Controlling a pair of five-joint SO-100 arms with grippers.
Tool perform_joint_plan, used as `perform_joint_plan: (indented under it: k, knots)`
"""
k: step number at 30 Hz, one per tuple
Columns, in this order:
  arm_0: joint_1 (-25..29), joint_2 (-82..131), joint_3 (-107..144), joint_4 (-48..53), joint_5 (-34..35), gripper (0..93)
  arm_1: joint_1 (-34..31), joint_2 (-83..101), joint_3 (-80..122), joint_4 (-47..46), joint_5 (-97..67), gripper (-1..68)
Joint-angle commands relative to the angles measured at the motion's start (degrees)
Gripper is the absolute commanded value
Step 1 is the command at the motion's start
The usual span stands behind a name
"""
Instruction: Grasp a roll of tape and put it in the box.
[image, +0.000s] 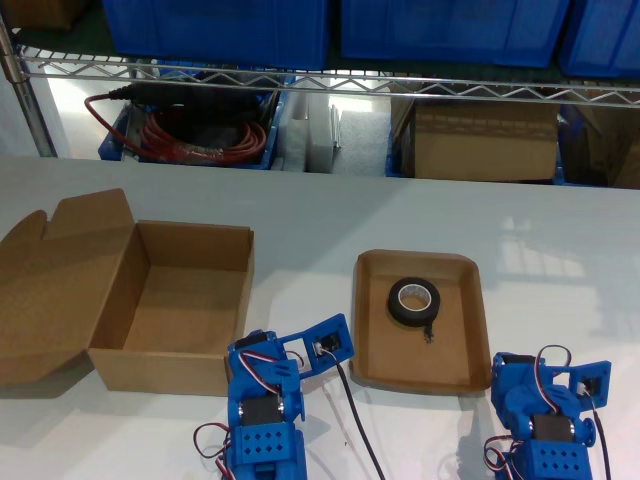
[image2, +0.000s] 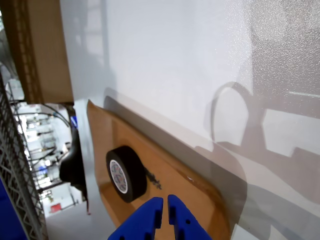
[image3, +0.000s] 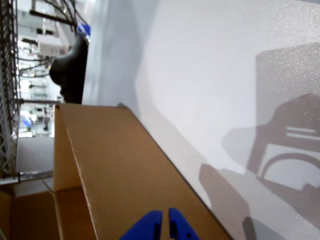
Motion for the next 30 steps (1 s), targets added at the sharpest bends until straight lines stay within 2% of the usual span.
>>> perform_joint_plan:
  k: [1,26,28,30]
  knots:
    - [0.4,1.1,1.7,0.1,0.5,0.0,-0.2,0.4,0.8,-0.3,0.2,0.3]
    - [1.4,-1.5,-0.4,-1.6,1.7,0.0,-0.2,0.4,0.8,-0.3,0.2,0.3]
    - [4.4,-6.7,-6.9,-1.7,3.7,4.8,-0.2,0.4,0.8,-0.3,0.2,0.3]
    - [8.7,-14.8,-15.6,-1.7,6.2,14.9,-0.2,0.4,0.8,-0.3,0.2,0.3]
